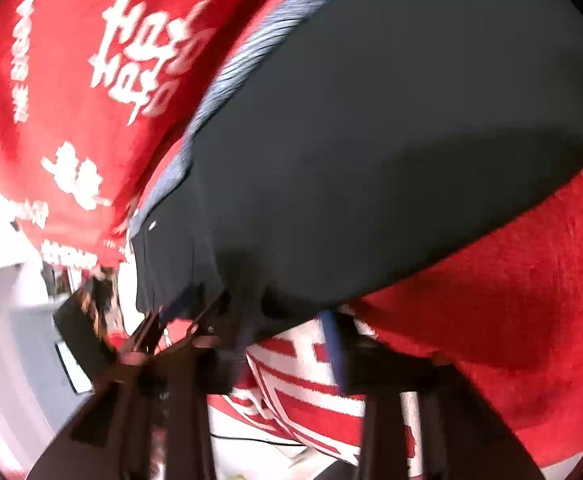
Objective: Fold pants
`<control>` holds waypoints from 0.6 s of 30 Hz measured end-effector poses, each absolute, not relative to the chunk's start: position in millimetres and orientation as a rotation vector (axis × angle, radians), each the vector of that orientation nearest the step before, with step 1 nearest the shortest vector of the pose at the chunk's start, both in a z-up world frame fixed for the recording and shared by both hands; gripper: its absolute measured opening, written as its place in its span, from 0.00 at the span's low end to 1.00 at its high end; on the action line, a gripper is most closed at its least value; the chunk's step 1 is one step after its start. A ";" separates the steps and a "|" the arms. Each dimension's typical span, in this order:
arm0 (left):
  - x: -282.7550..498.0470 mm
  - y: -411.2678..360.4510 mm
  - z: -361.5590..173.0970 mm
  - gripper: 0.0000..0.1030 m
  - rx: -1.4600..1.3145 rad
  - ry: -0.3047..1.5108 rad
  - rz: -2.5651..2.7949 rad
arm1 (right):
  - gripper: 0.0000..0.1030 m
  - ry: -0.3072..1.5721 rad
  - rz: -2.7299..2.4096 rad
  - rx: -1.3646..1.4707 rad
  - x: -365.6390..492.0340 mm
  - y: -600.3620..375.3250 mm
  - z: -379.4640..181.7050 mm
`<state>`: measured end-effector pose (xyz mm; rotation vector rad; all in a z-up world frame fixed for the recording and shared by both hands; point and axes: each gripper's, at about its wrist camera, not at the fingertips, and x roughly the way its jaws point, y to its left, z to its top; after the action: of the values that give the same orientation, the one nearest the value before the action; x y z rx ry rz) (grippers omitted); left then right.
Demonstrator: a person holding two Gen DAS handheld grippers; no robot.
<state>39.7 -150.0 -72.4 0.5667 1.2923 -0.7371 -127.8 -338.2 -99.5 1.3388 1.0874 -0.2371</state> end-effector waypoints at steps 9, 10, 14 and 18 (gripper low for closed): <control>44.0 -161.3 -54.8 0.80 0.604 1.275 -0.700 | 0.12 1.220 -0.234 1.215 -128.8 -318.8 -83.1; 48.6 -166.0 -46.6 0.80 0.581 1.252 -0.706 | 0.16 1.196 -0.223 1.155 -127.1 -323.5 -68.0; 75.2 -208.9 -33.0 0.80 0.527 1.190 -0.695 | 0.56 1.151 -0.304 0.935 -97.7 -362.6 -34.4; 100.3 -252.9 -48.0 0.80 0.516 1.154 -0.626 | 0.48 1.131 -0.339 0.879 -53.9 -409.1 -43.6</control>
<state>100.3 -252.9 -48.0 0.5160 1.1542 -0.6261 -53.9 -409.1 -43.6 0.8791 1.1314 -0.3385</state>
